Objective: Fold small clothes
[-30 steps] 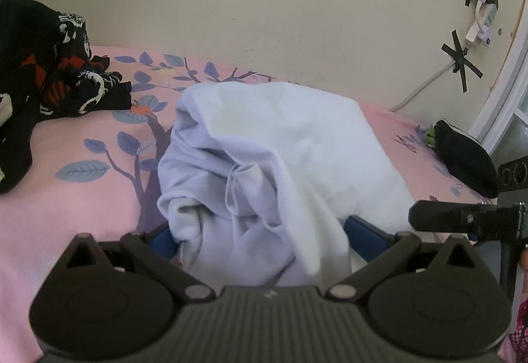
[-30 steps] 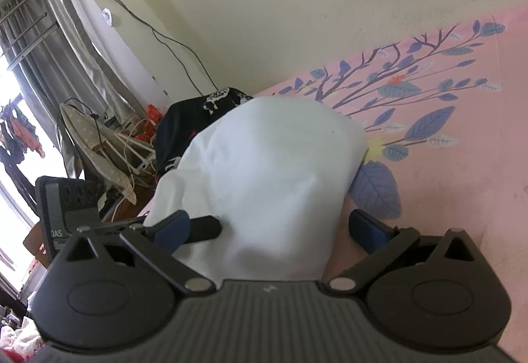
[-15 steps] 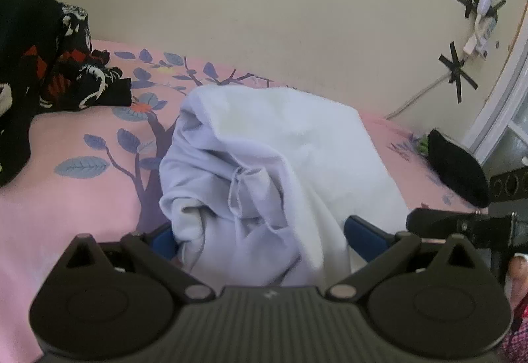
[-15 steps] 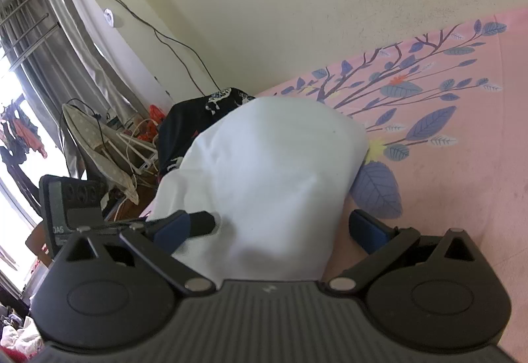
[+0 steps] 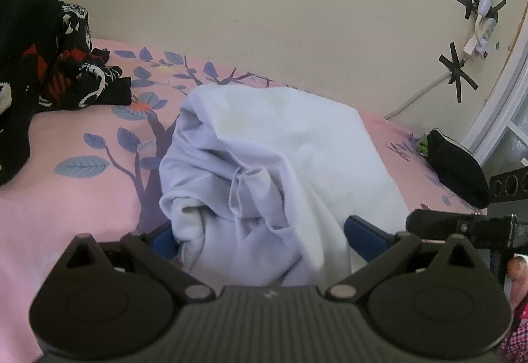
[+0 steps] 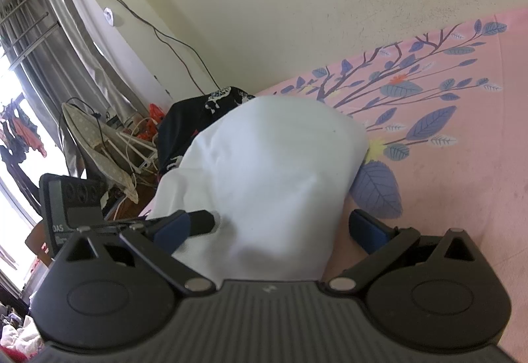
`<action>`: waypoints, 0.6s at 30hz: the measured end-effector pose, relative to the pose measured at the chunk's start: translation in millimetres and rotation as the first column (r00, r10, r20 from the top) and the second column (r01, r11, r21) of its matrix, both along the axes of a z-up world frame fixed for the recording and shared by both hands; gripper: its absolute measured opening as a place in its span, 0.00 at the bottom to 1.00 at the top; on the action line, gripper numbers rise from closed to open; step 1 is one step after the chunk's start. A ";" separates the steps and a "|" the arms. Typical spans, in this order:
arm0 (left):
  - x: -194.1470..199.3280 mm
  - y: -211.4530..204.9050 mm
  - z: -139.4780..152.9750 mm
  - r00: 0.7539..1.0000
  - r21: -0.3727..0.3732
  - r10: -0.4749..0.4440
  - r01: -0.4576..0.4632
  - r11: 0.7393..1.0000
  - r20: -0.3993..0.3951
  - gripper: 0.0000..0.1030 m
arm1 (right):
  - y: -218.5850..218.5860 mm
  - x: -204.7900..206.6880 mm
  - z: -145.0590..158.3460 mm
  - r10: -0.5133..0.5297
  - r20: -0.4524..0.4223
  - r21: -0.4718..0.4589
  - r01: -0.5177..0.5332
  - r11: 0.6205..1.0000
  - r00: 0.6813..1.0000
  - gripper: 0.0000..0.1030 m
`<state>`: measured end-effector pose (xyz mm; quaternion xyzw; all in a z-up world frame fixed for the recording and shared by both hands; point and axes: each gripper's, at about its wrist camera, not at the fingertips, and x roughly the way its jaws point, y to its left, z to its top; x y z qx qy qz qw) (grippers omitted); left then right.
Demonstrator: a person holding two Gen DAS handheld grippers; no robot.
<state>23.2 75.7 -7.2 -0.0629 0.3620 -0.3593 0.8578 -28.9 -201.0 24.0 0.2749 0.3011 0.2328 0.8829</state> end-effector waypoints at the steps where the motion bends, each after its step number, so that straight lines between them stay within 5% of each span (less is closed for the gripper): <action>1: 0.9 1.0 -0.1 1.000 -0.006 -0.001 0.001 1.000 -0.005 1.00 | 0.2 0.0 0.0 0.000 0.000 0.000 0.000 1.000 1.000 0.94; 8: 7.3 10.4 -0.8 0.999 -0.070 -0.006 0.002 0.998 -0.048 1.00 | 0.1 0.2 -0.1 0.000 0.001 0.000 0.000 1.000 1.000 0.94; 18: 5.2 8.6 -0.2 0.999 -0.061 -0.005 0.003 0.998 -0.043 1.00 | 0.2 0.0 -0.1 0.000 0.001 0.000 0.000 1.000 1.000 0.94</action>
